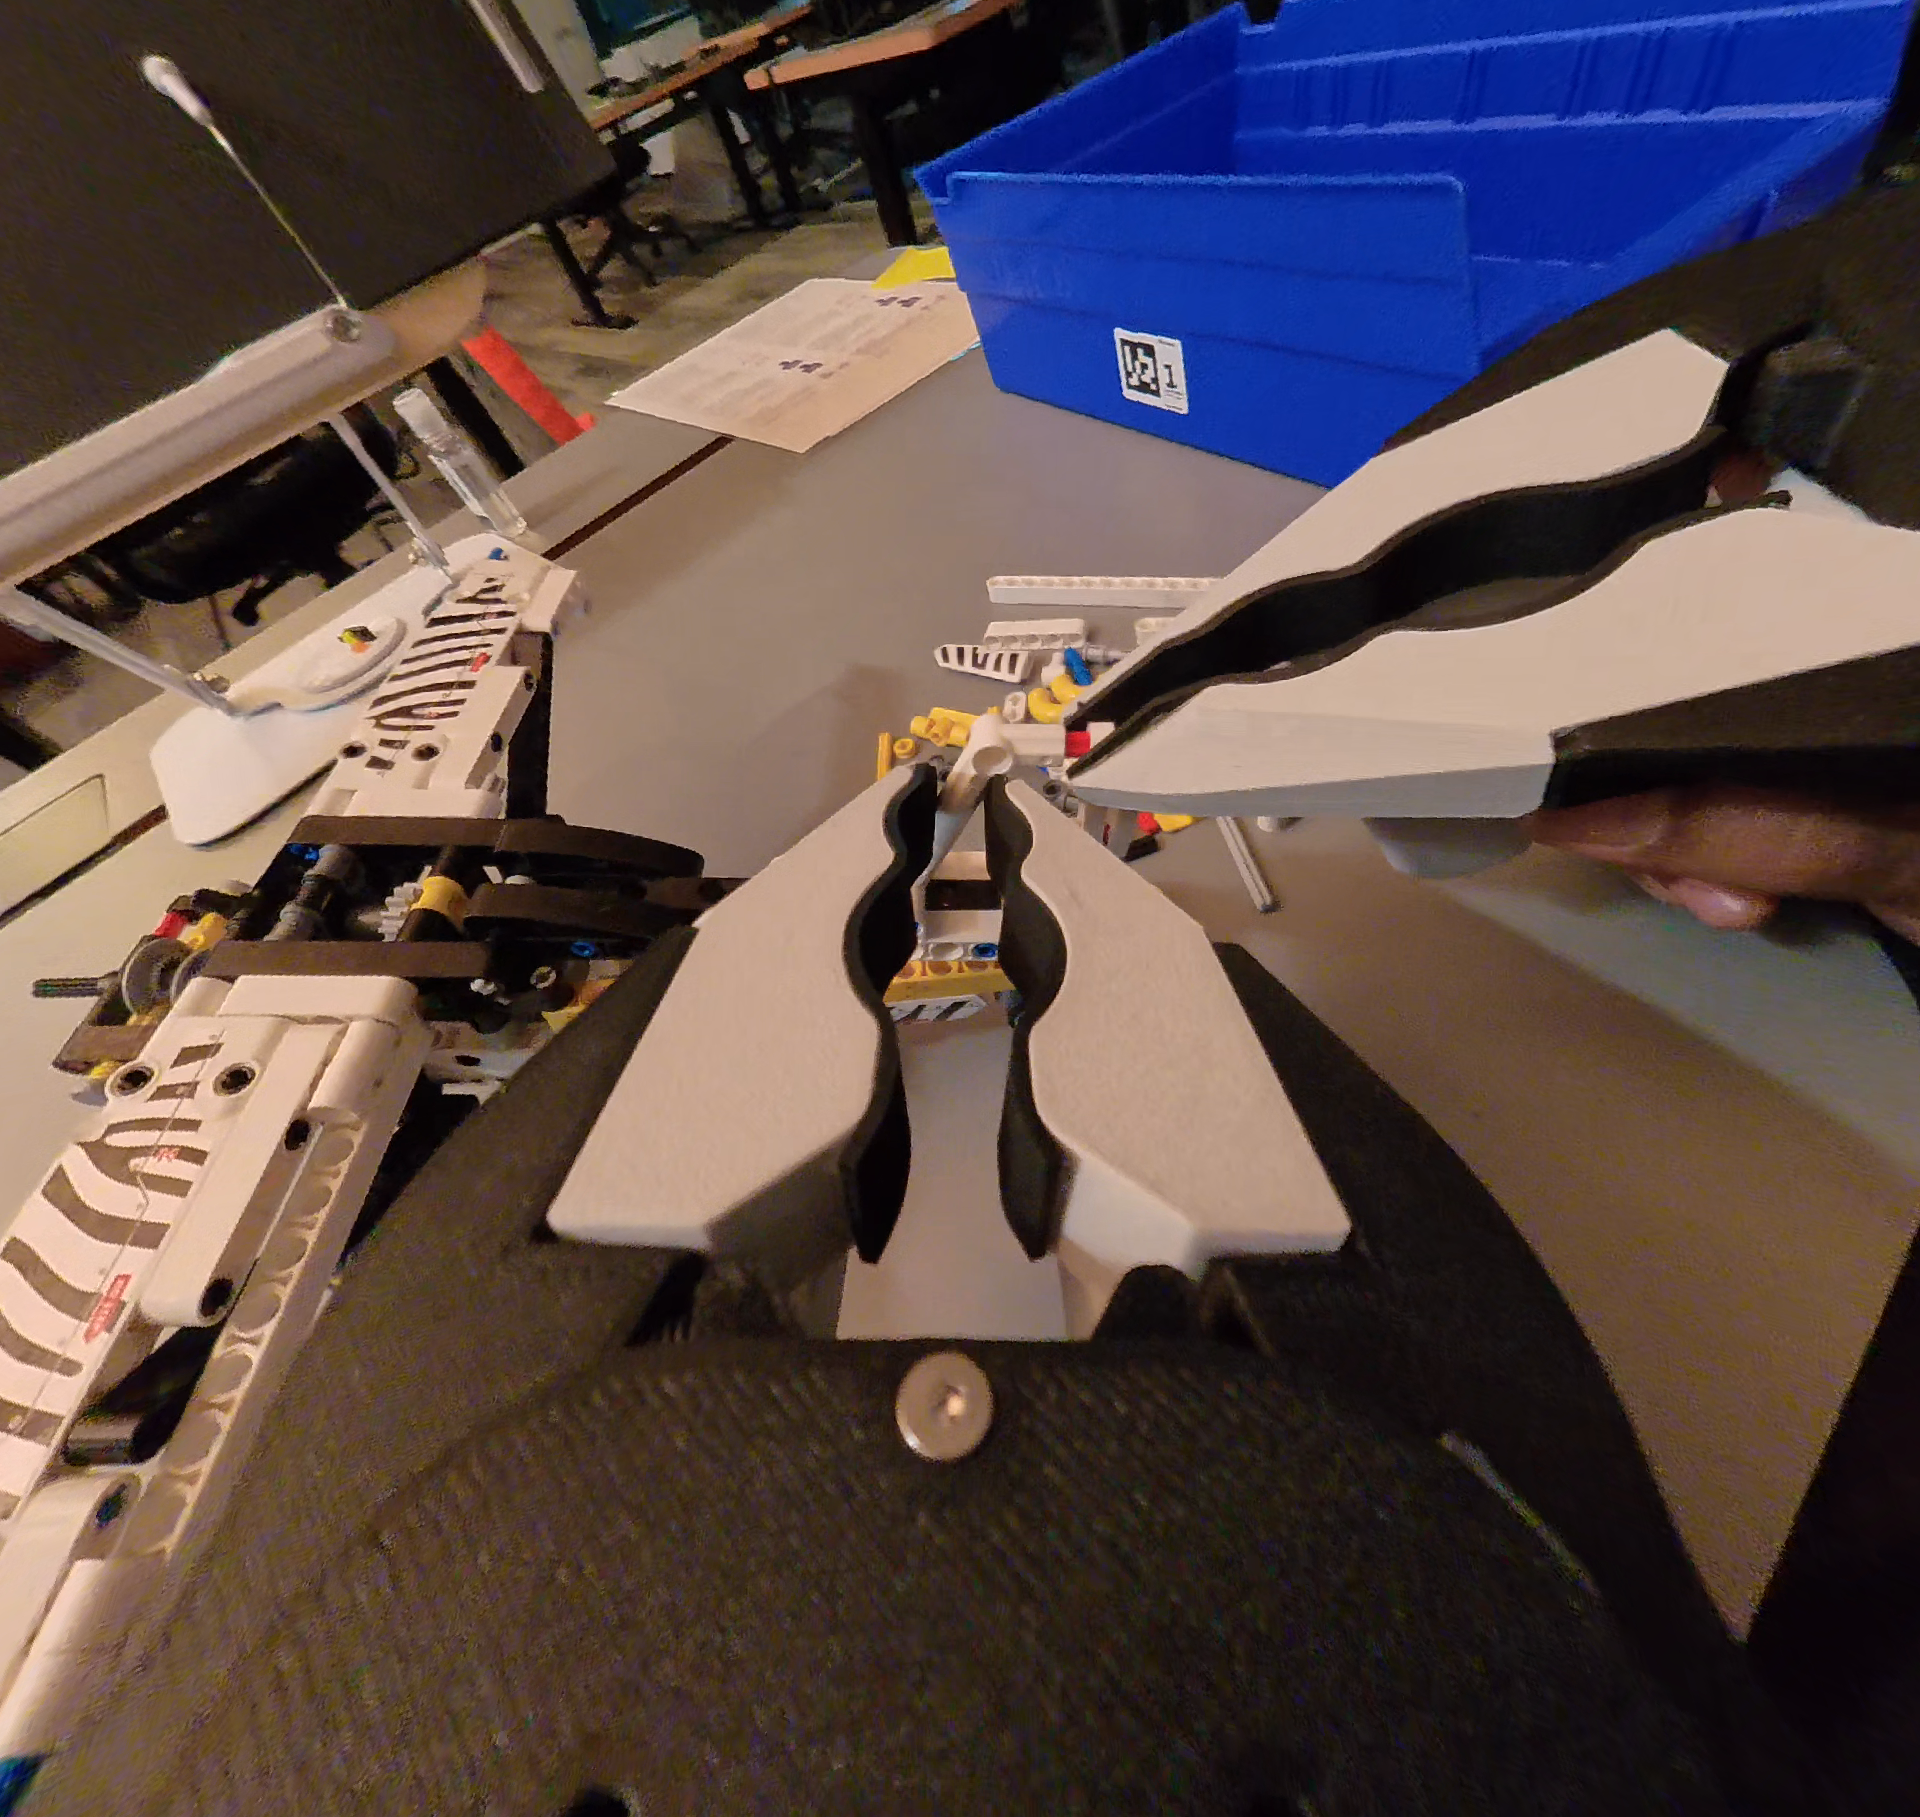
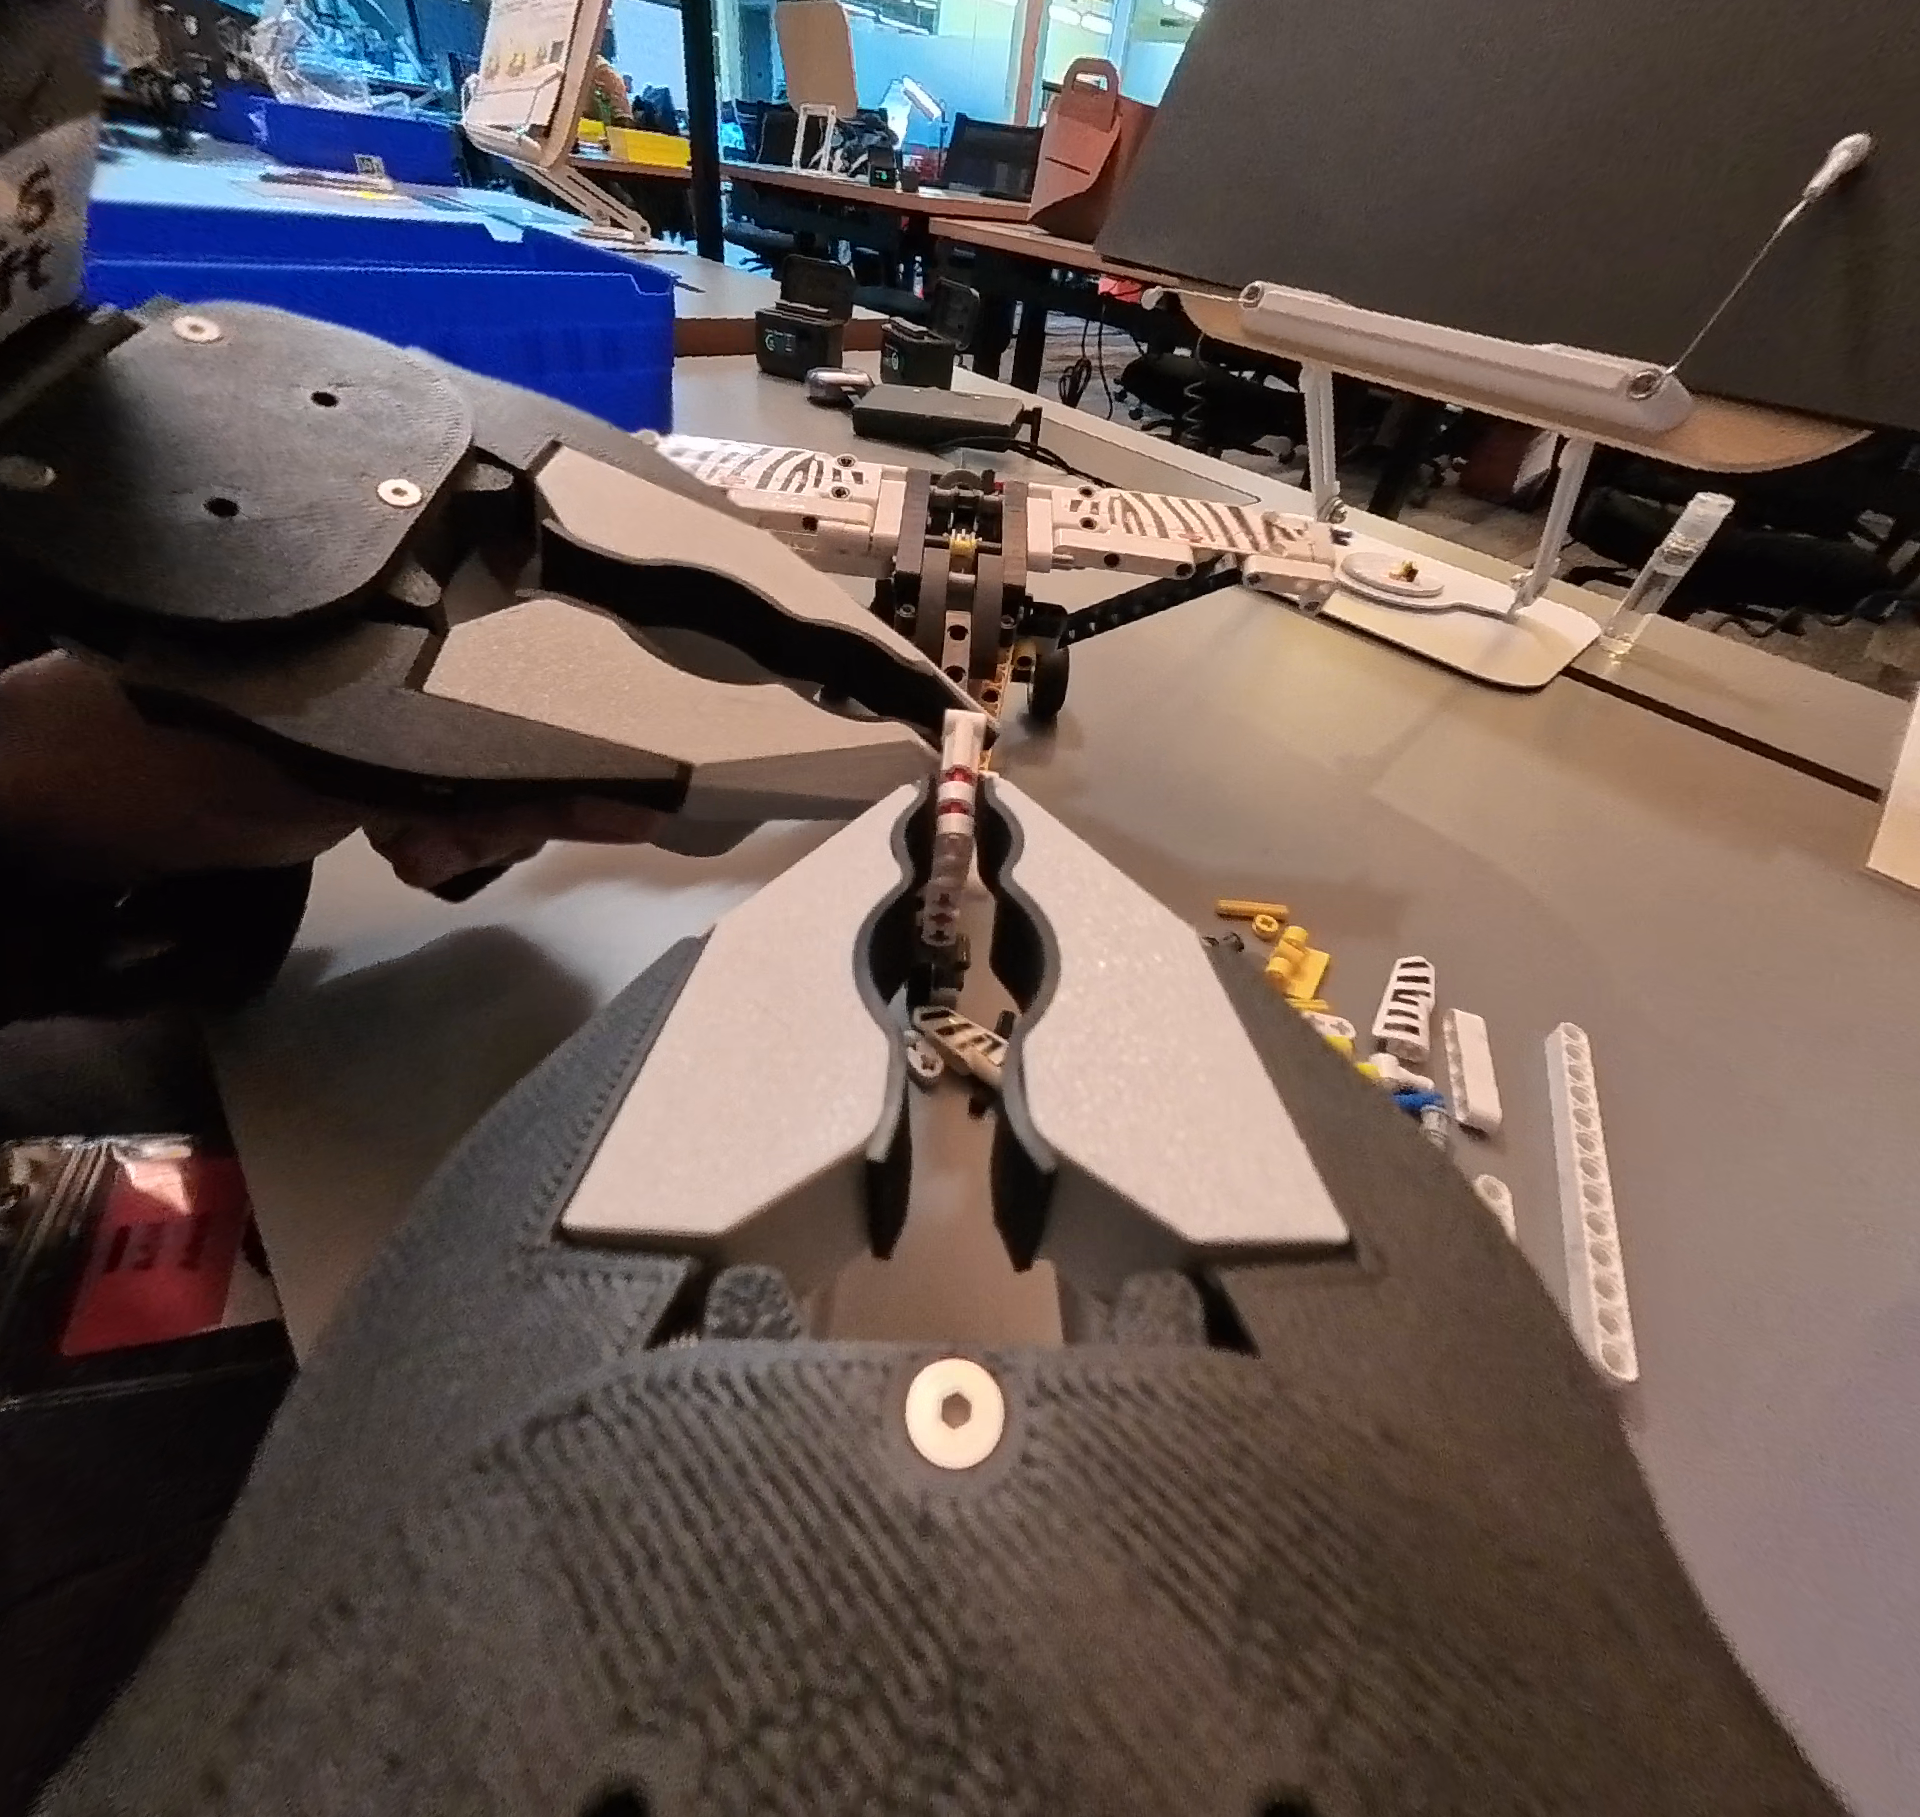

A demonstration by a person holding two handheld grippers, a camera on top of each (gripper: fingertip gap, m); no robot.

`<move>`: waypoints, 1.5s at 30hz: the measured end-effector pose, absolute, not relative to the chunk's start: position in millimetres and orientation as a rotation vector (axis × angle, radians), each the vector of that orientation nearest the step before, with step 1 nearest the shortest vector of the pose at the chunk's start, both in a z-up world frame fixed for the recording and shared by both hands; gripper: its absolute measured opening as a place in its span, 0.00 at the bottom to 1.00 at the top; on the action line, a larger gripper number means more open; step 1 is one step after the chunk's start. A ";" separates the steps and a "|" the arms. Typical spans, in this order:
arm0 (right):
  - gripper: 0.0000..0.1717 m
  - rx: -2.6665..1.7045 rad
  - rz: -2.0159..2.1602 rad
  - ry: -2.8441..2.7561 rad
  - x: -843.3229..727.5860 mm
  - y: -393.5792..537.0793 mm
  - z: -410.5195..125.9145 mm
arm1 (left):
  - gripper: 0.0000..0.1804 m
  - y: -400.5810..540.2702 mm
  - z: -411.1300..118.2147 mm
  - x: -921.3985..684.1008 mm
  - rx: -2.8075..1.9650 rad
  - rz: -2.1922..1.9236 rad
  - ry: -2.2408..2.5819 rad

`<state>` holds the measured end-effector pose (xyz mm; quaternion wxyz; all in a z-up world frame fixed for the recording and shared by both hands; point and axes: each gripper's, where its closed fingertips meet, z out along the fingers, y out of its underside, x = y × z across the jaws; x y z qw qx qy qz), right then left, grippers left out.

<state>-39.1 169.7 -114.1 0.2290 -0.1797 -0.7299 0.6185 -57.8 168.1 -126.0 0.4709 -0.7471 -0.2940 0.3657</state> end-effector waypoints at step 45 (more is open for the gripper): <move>0.02 -0.674 2.844 -1.946 -17.1 192.7 -70.2 | 0.11 203.4 -109.9 0.9 -1.753 0.261 -0.598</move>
